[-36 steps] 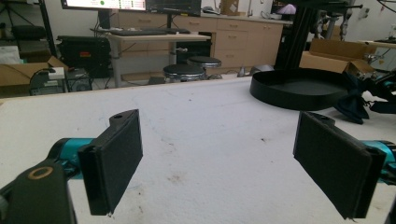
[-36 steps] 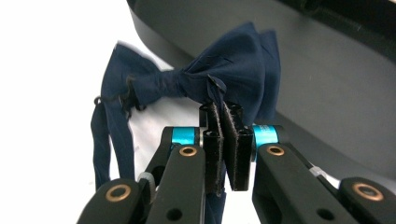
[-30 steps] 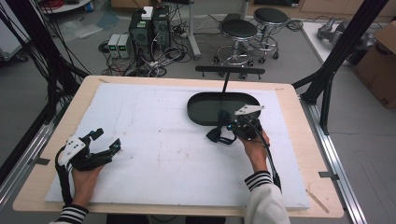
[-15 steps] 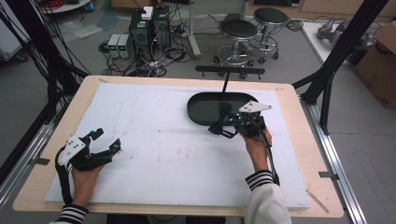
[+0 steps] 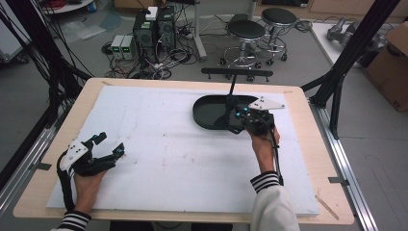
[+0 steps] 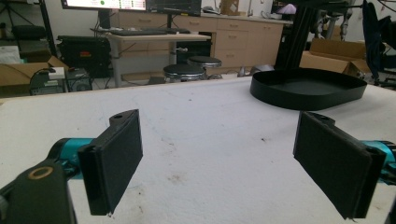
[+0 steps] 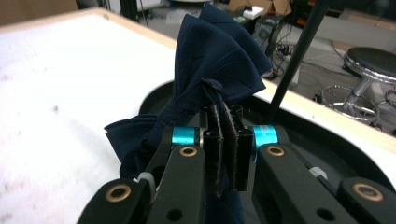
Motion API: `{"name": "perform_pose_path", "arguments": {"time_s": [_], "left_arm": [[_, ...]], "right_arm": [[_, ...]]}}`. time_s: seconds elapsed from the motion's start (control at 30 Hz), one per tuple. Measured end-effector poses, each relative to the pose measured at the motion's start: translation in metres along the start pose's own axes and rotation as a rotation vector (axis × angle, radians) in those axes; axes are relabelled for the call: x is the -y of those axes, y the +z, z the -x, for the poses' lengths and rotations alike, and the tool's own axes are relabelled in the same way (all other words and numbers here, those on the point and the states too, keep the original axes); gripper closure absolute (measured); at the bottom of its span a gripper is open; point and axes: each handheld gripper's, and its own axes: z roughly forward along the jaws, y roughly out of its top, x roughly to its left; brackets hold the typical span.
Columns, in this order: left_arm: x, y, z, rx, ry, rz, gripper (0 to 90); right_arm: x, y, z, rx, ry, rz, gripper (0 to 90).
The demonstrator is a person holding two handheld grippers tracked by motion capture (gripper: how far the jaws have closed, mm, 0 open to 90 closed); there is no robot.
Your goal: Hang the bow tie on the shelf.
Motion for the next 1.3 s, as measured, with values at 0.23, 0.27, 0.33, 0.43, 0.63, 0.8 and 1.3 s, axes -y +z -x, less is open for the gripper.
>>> {"name": "perform_pose_path", "arguments": {"time_s": [0.23,0.27,0.33,0.43,0.63,0.8,1.3], "left_arm": [[0.0,0.0,0.0,0.0,-0.002,0.0,16.0],[0.0,0.0,0.0,0.0,-0.001,0.0,16.0],[0.0,0.0,0.0,0.001,-0.001,-0.002,16.0],[0.0,0.0,0.0,0.0,-0.001,0.0,16.0],[0.0,0.0,-0.001,-0.001,-0.004,0.0,16.0],[0.0,0.0,0.0,-0.002,-0.004,0.001,16.0],[0.0,0.0,0.0,-0.001,-0.001,0.0,16.0]], "right_arm": [[-0.014,0.003,-0.001,0.018,-0.002,0.037,86.7],[-0.016,0.003,-0.001,0.022,-0.005,0.045,86.7],[-0.022,0.004,-0.001,0.027,-0.007,0.057,86.7],[-0.032,0.005,-0.002,0.027,-0.004,0.08,86.7],[-0.049,0.011,-0.004,0.043,-0.023,0.104,86.7],[-0.058,0.017,-0.004,0.063,-0.021,0.113,86.7],[-0.072,0.031,0.011,0.131,0.034,0.125,86.7]]}}
